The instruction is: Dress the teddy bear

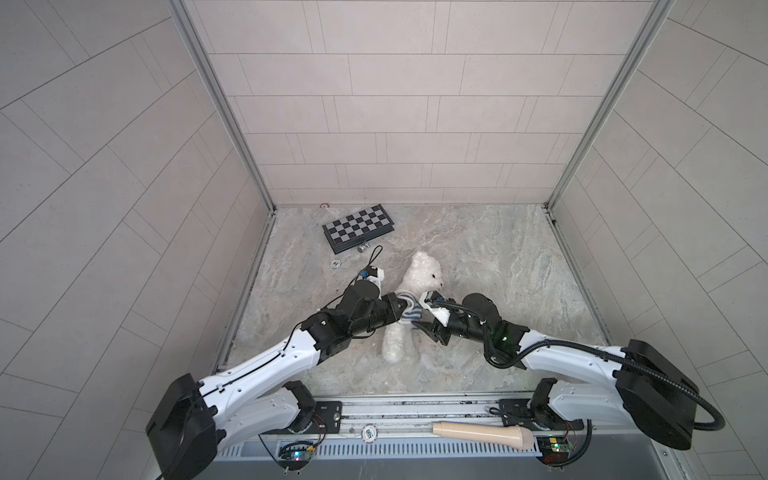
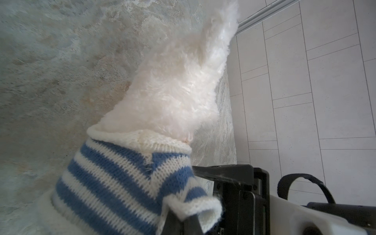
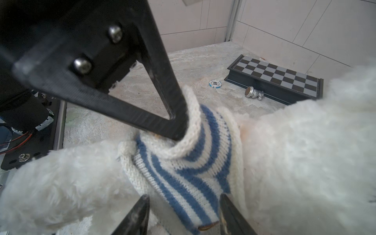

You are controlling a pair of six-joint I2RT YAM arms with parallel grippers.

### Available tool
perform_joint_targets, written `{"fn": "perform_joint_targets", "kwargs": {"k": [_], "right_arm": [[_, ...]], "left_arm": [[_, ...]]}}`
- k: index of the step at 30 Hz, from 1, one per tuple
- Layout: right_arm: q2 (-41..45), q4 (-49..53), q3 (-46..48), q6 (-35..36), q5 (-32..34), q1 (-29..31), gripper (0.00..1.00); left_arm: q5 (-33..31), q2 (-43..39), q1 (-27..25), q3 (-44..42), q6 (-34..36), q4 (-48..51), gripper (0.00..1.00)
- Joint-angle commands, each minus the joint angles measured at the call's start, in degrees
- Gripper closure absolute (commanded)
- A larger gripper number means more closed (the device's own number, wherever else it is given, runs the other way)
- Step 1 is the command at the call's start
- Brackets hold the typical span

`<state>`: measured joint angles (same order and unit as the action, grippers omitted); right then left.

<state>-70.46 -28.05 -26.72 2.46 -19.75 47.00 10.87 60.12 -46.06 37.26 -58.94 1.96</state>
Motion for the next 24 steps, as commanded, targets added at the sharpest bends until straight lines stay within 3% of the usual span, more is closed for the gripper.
{"fn": "perform_joint_targets", "kwargs": {"k": [1,11,20,22,24], "right_arm": [[-0.6,-5.1,-1.1,-0.5,-2.7,0.5,0.44],[1.1,-4.8,0.8,2.2,-4.8,2.0,0.44],[-2.0,-4.2,0.1,5.4,1.6,2.7,0.6],[-2.3,-5.0,0.3,5.6,3.0,2.7,0.66],[-2.7,-5.2,0.1,5.9,4.4,2.7,0.79]], "left_arm": [[-1.8,-0.2,-0.8,1.4,-1.3,-2.9,1.0],[-3.0,-0.6,-1.1,2.8,-2.6,-2.1,1.0],[-3.0,-0.4,-1.5,3.5,-3.8,-2.5,1.0],[-2.6,-0.4,-1.6,3.8,-3.9,-2.4,1.0],[-2.6,-0.3,-1.6,4.0,-4.0,-2.3,1.0]]}}
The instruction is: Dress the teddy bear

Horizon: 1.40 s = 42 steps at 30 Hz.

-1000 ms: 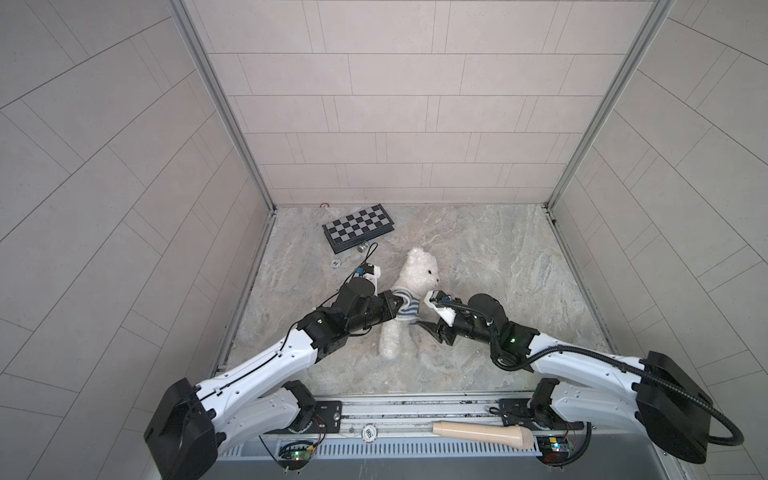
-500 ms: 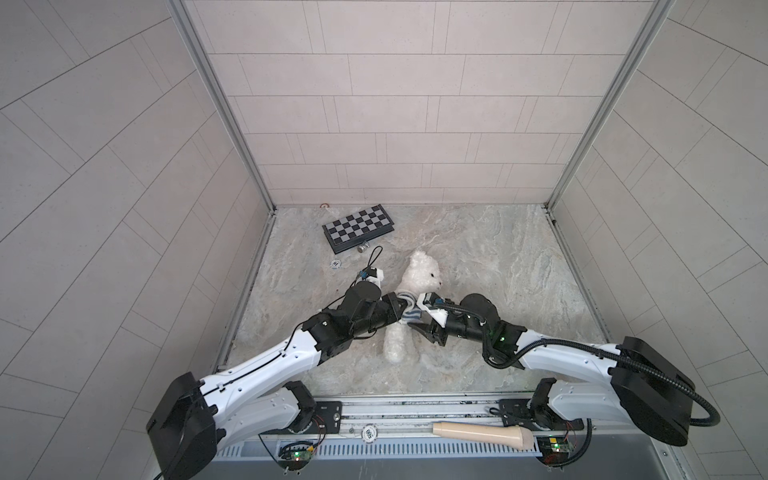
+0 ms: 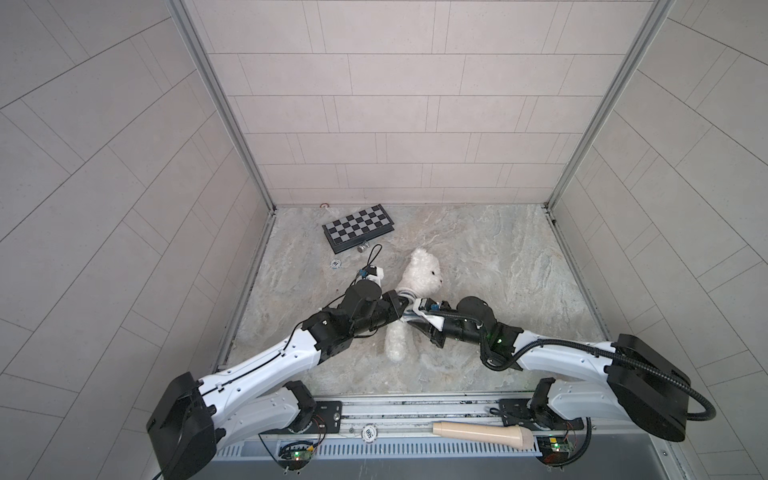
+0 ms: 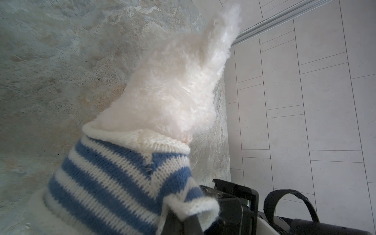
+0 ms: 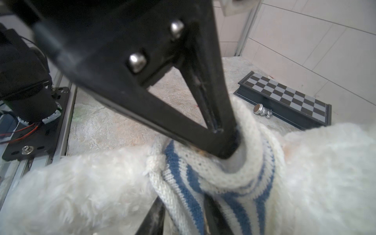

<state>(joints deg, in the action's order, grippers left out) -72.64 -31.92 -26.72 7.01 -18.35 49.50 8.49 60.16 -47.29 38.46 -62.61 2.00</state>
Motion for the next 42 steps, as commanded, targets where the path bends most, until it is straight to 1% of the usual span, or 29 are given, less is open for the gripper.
{"fn": "perform_joint_targets", "kwargs": {"k": [1,4,5,11,13,16,19,23,27,32,35,39,42], "right_arm": [[-0.6,-1.0,-0.1,1.7,3.7,0.3,0.85],[-0.5,-1.5,0.3,2.3,5.6,0.3,0.98],[-0.1,-1.5,0.7,2.5,6.3,0.3,1.0],[2.0,2.9,2.4,2.5,12.3,0.3,1.0],[1.6,4.0,2.9,1.2,15.0,0.3,1.0],[1.0,3.7,4.1,-3.3,19.1,-0.7,1.0],[0.8,3.1,5.1,-6.7,18.7,-2.4,1.0],[0.7,4.8,4.2,-6.9,18.3,-2.6,1.0],[0.6,6.2,3.6,-7.0,18.9,-2.9,1.0],[0.1,7.2,3.5,-6.9,20.4,-3.0,1.0],[0.8,7.9,3.9,-7.1,21.0,-3.1,1.0],[2.9,10.0,4.5,-6.3,22.6,-3.2,1.0],[5.3,7.0,5.8,-2.0,16.0,-2.9,1.0]], "left_arm": [[-0.4,-0.5,-0.4,2.7,-0.4,-2.4,1.0],[-0.8,-1.0,-0.4,2.7,-0.5,-2.1,1.0],[-1.0,-1.2,-0.5,2.8,-0.4,-1.7,1.0],[-0.3,-1.9,0.3,4.9,1.2,1.5,1.0],[-0.1,-2.4,0.5,5.0,1.3,2.1,1.0],[0.4,-3.5,1.1,4.6,1.3,2.8,1.0],[0.9,-5.1,1.6,3.8,0.9,3.1,1.0],[5.0,-5.9,2.5,1.9,-0.1,-0.9,1.0],[12.8,-5.7,3.5,1.7,0.5,-2.2,1.0],[18.3,-7.5,4.4,0.8,1.1,-2.6,1.0],[19.1,-8.4,5.1,-0.1,0.7,-2.9,1.0],[18.9,-10.0,6.5,-4.5,-2.0,-6.9,1.0],[17.3,-10.2,6.7,-7.6,-0.8,-6.0,1.0]]}}
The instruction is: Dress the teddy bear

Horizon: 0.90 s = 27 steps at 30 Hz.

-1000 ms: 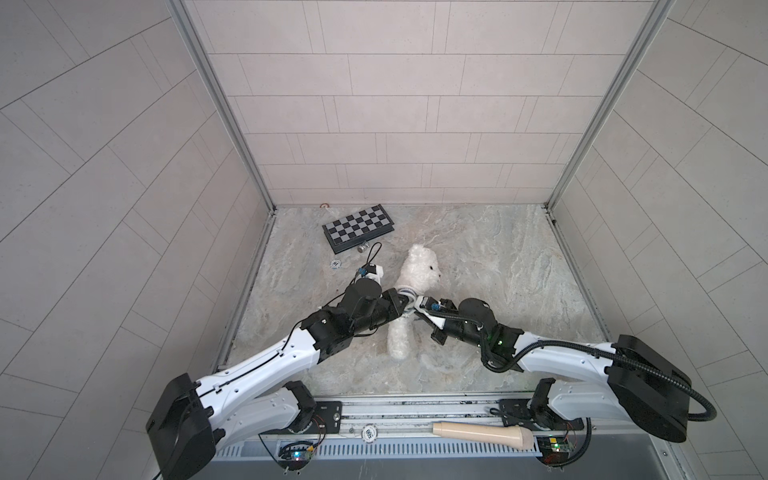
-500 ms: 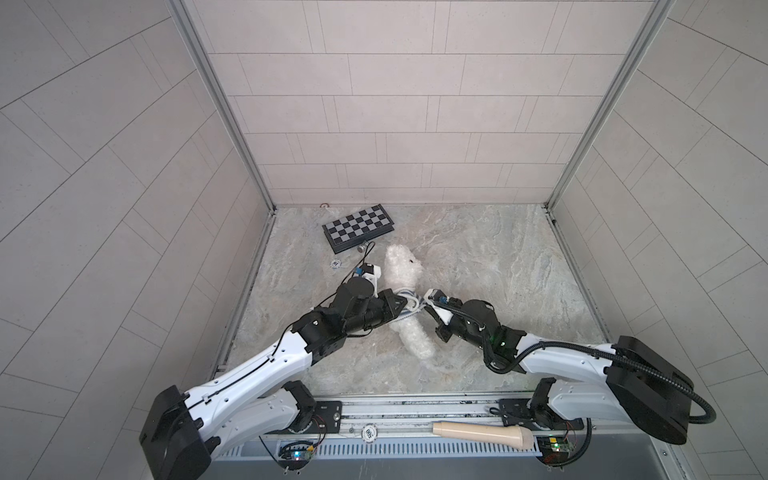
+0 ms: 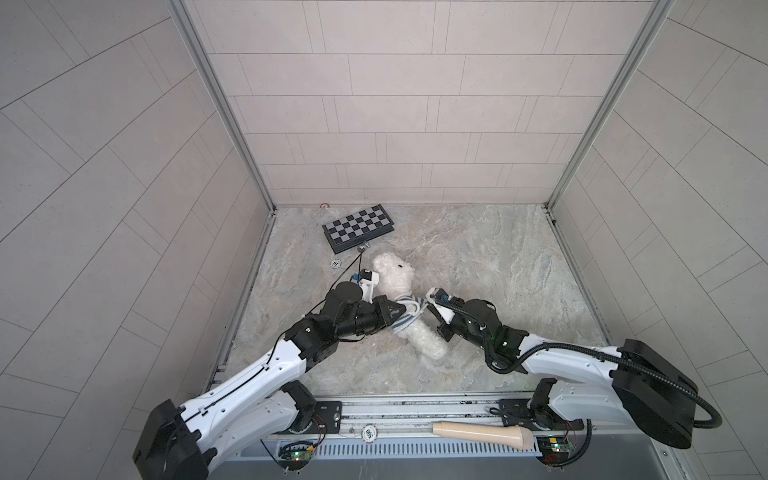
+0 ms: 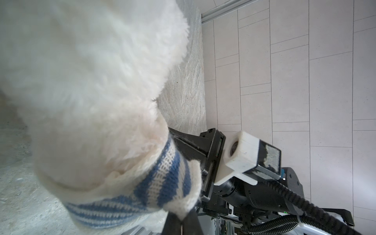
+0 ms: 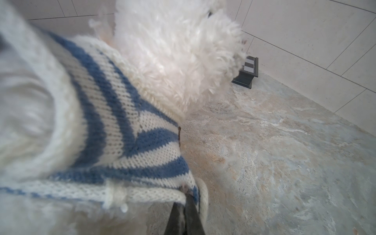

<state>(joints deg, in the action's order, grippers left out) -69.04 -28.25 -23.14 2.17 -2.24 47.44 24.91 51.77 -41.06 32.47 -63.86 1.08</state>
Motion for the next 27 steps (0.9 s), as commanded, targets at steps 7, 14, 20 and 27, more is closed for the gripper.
{"fn": "perform_joint_targets", "kwargs": {"k": [7,14,20,27], "right_arm": [[-3.3,3.7,-1.3,5.9,-7.8,3.6,1.0],[-6.7,5.6,-3.2,7.7,-4.8,8.8,1.0],[-8.7,3.8,-3.4,8.2,-4.3,11.5,1.0],[-9.8,3.9,-4.1,8.6,-4.0,12.5,1.0]], "left_arm": [[-5.4,-1.0,0.6,-10.3,3.8,-7.0,1.0],[-9.5,-3.2,0.7,-10.7,8.6,2.8,0.92],[-10.6,-9.1,0.7,-10.5,8.6,9.8,0.76],[-11.8,-10.4,0.6,-8.8,8.6,12.0,0.78]]}}
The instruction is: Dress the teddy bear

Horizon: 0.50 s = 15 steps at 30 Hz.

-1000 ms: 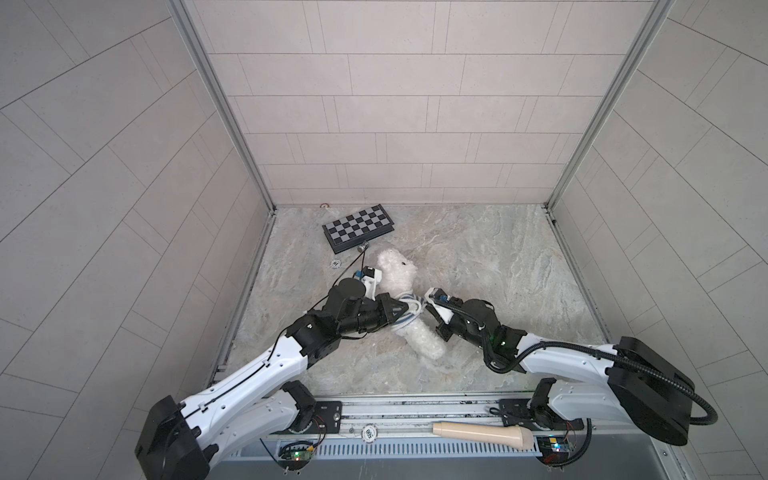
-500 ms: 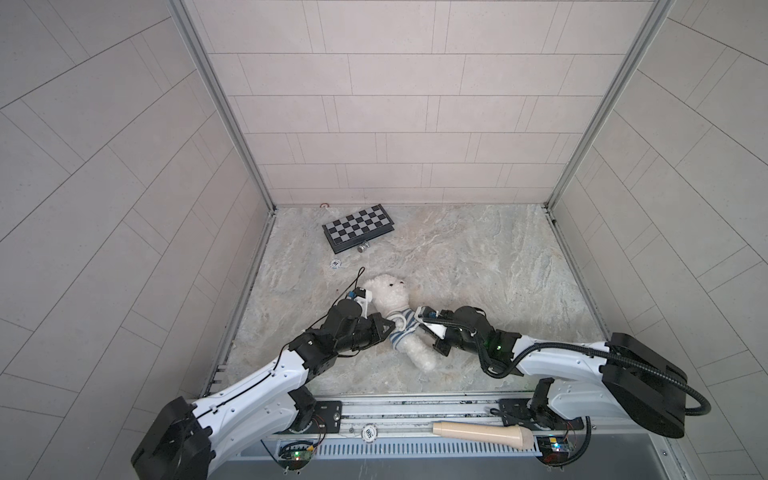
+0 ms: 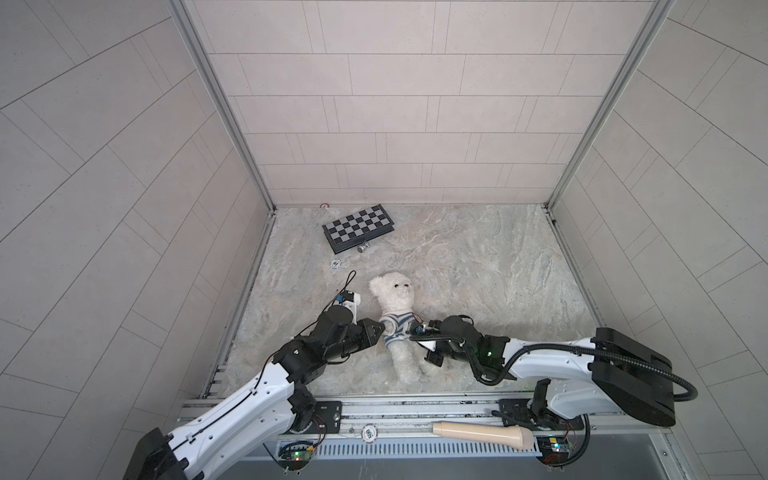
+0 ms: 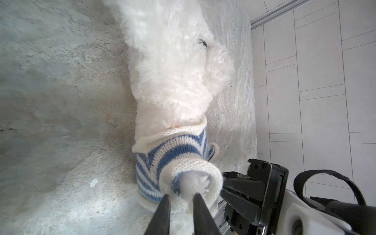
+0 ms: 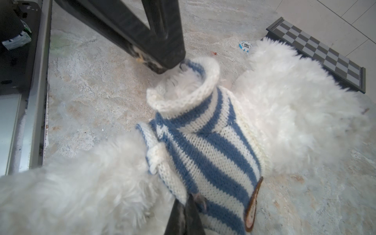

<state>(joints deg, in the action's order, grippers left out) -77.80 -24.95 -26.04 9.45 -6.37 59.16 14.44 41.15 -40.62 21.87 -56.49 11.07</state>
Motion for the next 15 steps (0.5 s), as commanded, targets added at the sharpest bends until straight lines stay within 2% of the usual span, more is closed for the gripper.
{"fn": "perform_joint_targets", "kwargs": {"k": [1,9,15], "right_arm": [[-1.1,0.6,-1.2,1.4,0.2,1.0,1.0],[-1.5,0.2,-1.4,1.4,0.8,1.9,1.0],[-2.4,-0.1,-1.8,1.6,0.6,2.2,1.0]], "left_arm": [[-1.3,0.7,0.2,2.5,1.8,2.4,0.79],[-1.0,2.9,0.2,4.8,2.2,3.9,0.8],[-1.9,4.1,0.2,4.0,0.9,2.4,0.72]]}}
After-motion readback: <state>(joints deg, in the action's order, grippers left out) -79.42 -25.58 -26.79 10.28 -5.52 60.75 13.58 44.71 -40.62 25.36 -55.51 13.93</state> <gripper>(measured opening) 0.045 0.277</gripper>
